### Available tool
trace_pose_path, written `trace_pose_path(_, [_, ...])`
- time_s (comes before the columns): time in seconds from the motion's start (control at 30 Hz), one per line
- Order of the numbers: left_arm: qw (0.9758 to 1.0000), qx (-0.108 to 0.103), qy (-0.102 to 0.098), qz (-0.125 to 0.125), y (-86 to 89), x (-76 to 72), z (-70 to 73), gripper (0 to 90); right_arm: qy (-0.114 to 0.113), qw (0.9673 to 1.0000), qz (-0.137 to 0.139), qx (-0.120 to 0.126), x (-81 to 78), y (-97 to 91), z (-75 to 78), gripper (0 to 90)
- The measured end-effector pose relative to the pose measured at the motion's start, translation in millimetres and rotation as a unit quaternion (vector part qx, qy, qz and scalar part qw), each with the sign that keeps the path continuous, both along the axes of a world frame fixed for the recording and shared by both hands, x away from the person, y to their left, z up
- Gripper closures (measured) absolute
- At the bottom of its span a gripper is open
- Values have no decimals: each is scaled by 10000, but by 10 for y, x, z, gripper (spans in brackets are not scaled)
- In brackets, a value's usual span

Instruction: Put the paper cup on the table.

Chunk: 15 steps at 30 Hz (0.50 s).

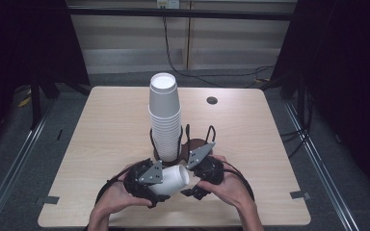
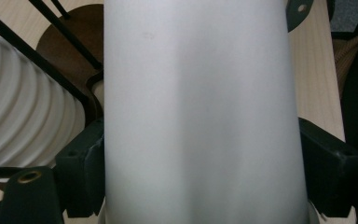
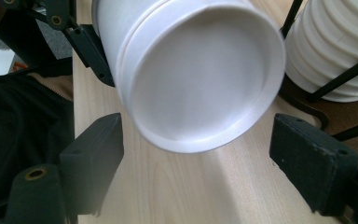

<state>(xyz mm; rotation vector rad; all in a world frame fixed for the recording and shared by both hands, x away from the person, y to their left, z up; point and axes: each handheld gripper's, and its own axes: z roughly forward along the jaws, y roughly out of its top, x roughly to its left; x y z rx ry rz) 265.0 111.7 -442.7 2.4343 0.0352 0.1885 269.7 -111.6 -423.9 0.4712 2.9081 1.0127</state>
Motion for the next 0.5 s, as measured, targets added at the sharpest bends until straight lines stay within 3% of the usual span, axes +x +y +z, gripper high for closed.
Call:
trace_pose_path(0.13, [9999, 43, 49, -108, -35, -7, -19, 162, 55, 9997, 166, -195, 19, 48, -16, 167])
trace_pose_path(0.3, [9996, 184, 91, -179, -73, -26, -41, 162, 306, 9979, 351, -444, 30, 104, -61, 187])
trace_pose_path(0.4, [9995, 215, 100, -219, -86, -30, -46, 162, 365, 9975, 416, -443, 34, 118, -51, 189])
trace_pose_path(0.5, [9994, 275, 94, -163, -89, -24, -49, 163, 236, 9978, 440, -429, 42, 138, -25, 212])
